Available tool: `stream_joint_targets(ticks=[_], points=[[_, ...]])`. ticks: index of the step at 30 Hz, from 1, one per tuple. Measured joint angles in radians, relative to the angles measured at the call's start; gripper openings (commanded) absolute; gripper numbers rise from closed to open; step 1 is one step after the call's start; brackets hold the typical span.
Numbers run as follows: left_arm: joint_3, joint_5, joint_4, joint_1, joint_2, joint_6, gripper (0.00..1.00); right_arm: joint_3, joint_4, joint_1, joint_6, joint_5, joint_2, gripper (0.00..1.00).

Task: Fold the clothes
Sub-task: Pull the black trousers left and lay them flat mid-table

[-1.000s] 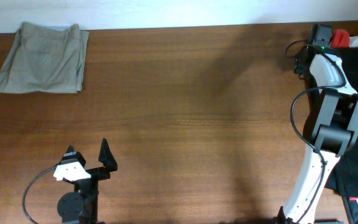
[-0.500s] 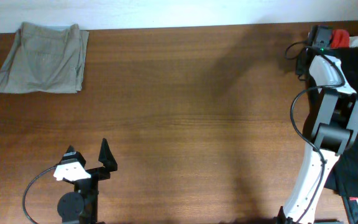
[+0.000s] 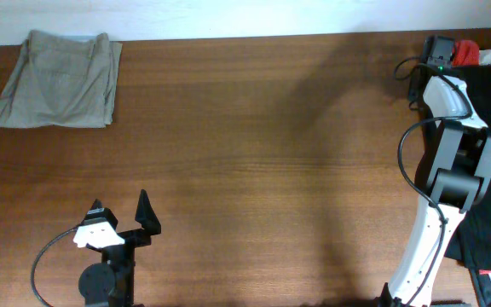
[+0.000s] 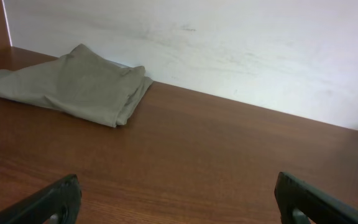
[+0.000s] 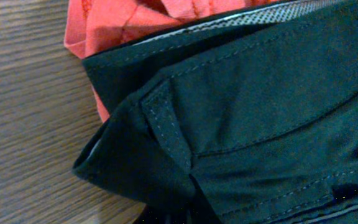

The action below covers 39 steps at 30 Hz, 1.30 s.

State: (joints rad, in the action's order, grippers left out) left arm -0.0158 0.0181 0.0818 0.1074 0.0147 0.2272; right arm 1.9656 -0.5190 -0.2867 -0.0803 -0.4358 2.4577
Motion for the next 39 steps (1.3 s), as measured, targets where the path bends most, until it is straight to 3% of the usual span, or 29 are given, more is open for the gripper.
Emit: stream_joint_targets(ticks=[7,13,18,30,39], points=[[0.000,0.000,0.000,0.000,0.000,0.000,0.99,0.000,-0.022,0.000,0.100,-0.016,-0.138,0.04],[0.000,0.000,0.000,0.000,0.000,0.000,0.99,0.000,-0.041,-0.008,0.108,-0.091,-0.305,0.04],[0.000,0.000,0.000,0.000,0.000,0.000,0.99,0.000,-0.080,0.043,0.108,-0.040,-0.379,0.04],[0.000,0.000,0.000,0.000,0.000,0.000,0.99,0.000,-0.093,0.590,0.117,0.125,-0.407,0.04],[0.000,0.000,0.000,0.000,0.000,0.000,0.99,0.000,-0.110,0.901,0.316,0.487,-0.324,0.04]])
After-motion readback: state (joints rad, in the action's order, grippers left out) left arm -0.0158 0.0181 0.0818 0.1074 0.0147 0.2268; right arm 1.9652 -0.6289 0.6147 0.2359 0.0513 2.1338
